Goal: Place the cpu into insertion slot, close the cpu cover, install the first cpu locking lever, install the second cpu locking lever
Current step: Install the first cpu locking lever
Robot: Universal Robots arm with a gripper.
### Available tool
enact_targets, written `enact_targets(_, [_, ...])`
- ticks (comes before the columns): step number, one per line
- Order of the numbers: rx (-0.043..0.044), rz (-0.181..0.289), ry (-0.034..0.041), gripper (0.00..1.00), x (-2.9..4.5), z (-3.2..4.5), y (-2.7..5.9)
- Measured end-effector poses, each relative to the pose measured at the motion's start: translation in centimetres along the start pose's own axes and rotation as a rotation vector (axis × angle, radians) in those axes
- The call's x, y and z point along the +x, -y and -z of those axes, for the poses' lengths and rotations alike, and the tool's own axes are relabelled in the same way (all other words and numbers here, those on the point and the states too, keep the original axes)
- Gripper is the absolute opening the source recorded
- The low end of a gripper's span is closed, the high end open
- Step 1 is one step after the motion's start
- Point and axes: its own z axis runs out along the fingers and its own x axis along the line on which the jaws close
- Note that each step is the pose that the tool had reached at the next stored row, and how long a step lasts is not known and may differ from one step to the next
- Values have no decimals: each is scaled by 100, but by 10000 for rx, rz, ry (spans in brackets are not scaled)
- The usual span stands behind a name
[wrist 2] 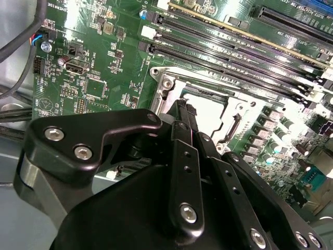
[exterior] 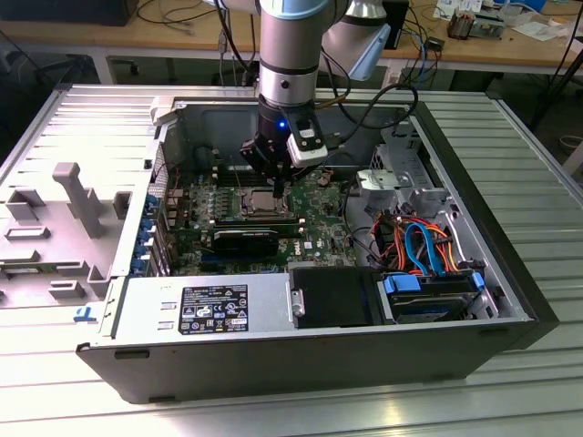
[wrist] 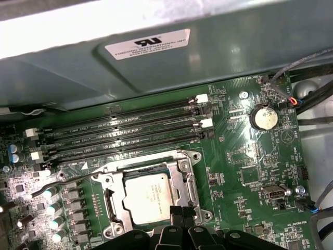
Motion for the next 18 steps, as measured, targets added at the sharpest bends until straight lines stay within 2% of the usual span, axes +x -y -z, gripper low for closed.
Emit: enact_targets(18, [1, 204, 14, 11, 0, 0, 0])
